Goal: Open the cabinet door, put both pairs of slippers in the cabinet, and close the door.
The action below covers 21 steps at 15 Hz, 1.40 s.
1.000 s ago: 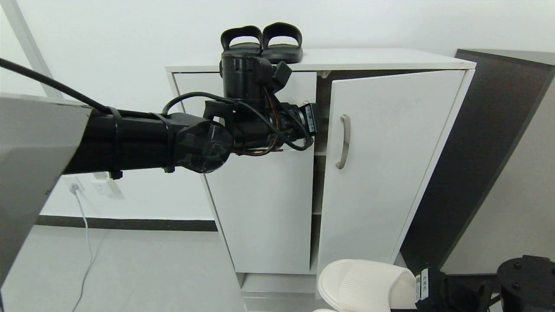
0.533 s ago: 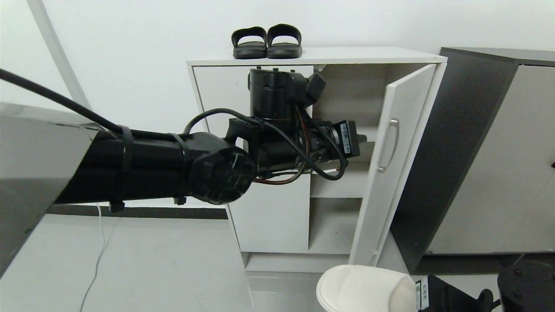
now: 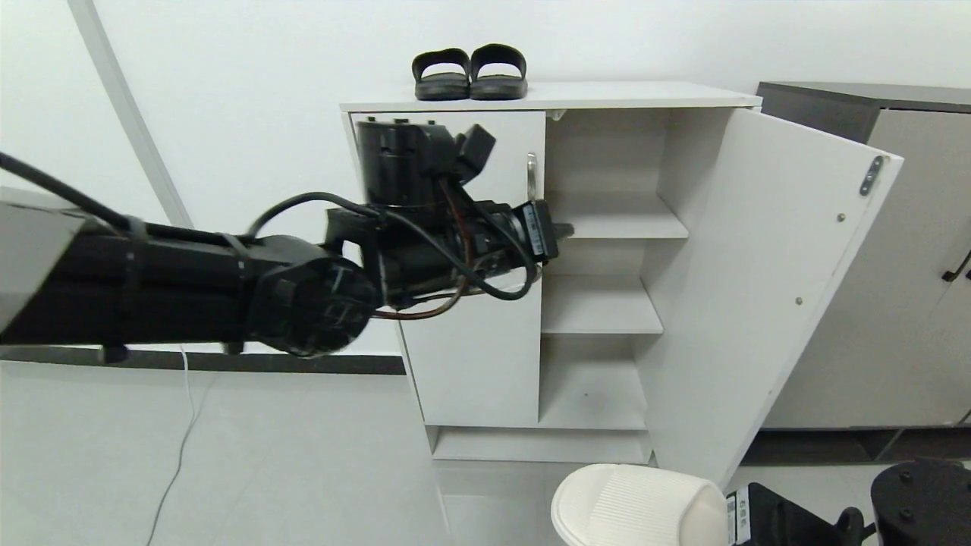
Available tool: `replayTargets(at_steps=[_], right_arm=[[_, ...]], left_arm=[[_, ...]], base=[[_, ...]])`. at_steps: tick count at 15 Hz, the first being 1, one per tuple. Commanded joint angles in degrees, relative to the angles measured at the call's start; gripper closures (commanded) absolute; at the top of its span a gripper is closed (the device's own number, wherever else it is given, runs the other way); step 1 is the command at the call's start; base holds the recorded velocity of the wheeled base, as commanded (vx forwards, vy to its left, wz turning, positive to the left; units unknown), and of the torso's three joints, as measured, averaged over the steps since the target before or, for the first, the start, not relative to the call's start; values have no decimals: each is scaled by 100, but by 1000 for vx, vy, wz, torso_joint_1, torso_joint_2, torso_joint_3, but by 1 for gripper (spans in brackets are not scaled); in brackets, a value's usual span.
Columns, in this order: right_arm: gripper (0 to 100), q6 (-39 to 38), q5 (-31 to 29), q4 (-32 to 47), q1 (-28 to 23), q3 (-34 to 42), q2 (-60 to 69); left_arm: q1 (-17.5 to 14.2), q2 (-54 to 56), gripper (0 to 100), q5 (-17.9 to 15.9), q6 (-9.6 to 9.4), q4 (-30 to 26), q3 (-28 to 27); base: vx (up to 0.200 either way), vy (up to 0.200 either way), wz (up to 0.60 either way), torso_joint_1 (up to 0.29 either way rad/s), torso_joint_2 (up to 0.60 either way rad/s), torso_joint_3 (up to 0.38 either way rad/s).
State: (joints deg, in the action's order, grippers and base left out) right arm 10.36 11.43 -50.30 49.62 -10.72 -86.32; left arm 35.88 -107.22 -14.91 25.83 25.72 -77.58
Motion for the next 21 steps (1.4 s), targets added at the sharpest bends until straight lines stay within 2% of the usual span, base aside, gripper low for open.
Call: replayTargets(at_steps=[1,4,5,7,9,10,13,16,18,19,21], right_arm=[[100,1,-1,-6,-13,-27,-34],[100,1,-10,-15,-22,-36,-34],[100,1,-1,-15,-13,-45,-43],[100,1,-1,-6,-22,-80,-60],[100,1,8,-15,-13,-80,-131],[100,1,17,-15,-13,-124,-201],[100,10,8,-24,-13,-168,-315],[100,-8,-36,-208,-31,-194,-350],[100,-8,-36,-217,-101,-229,-429],[100,-8,-36,-217,-136,-264,-456],[100,-17,-27,-217,-145,-291,-508]], left_arm=[[-687,1150,100,14,-78,-15,955],[-1522,2609,100,14,-711,-23,2555],[-1742,3163,100,14,-790,-41,3056],[-2173,4174,100,14,-808,-243,3829],[-2278,5202,100,41,-808,-832,4427],[-2269,5800,100,252,-843,-1289,4743],[-2278,7470,100,990,-1168,-2142,5640],[-2278,8700,100,1728,-1177,-3240,5842],[-2296,9298,100,2045,-1274,-3724,5983],[-2296,9605,100,2264,-1370,-3882,6115],[-2410,10001,100,2862,-1739,-3970,6536]], base=[[0,0,0,0,0,0],[0,0,0,0,0,0],[0,0,0,0,0,0],[0,0,0,0,0,0],[0,0,0,0,0,0],[0,0,0,0,0,0],[0,0,0,0,0,0],[0,0,0,0,0,0],[0,0,0,0,0,0],[0,0,0,0,0,0],[0,0,0,0,0,0]])
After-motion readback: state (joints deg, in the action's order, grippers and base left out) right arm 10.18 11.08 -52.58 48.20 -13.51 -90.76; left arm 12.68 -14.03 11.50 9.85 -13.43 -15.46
